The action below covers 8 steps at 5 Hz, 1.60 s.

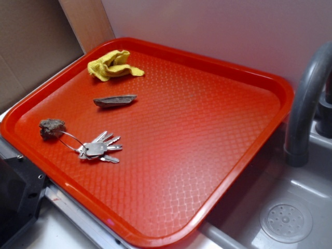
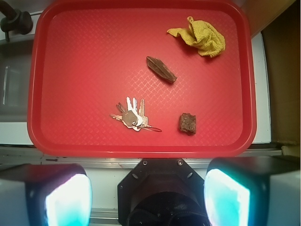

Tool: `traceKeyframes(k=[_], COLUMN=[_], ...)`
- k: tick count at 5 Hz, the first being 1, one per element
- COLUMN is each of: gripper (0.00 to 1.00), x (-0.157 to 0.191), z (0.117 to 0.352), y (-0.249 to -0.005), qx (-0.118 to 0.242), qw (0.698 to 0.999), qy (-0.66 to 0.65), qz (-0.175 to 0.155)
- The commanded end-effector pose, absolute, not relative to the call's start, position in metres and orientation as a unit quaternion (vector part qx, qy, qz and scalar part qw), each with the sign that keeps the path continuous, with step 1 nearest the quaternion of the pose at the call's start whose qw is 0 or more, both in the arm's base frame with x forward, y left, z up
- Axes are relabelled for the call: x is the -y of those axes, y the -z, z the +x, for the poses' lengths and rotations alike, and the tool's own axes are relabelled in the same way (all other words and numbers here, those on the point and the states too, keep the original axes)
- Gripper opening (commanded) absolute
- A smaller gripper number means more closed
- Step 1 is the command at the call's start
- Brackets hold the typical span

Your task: Grab the wood chip.

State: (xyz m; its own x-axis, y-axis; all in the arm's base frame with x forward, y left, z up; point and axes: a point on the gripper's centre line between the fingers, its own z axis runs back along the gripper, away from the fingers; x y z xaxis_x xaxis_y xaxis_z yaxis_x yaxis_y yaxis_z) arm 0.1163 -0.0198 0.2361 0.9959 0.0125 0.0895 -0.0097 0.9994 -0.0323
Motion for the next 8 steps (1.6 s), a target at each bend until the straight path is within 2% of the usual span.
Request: traceKeyframes(k=[1,2,3,4,5,6,7,8], gripper=[1.00,1.00,1.00,1.00,1.00,1.00,1.00,1.00], x=[0.020,0.004,-0.010,-0.025,-0.032,-0.023,-0.008,-0.003], z=[0.116,0.142,0.164,0.196,0.217,0.218,0.213,0.215], y=[-0.236,-0.212,-0.192,-0.155,-0.112,-0.081,-0.061,-0.051], qx=[0.045,0.100,0.121,0.115,0.075,0.068,0.051,0.051], qw=[0.999,0.994,0.991,0.990,0.992,0.984,0.979,0.975], qy=[-0.006,0.030,0.056,0.077,0.101,0.164,0.197,0.217], qz=[-0.016,0.023,0.033,0.030,0.020,-0.030,-0.023,-0.012])
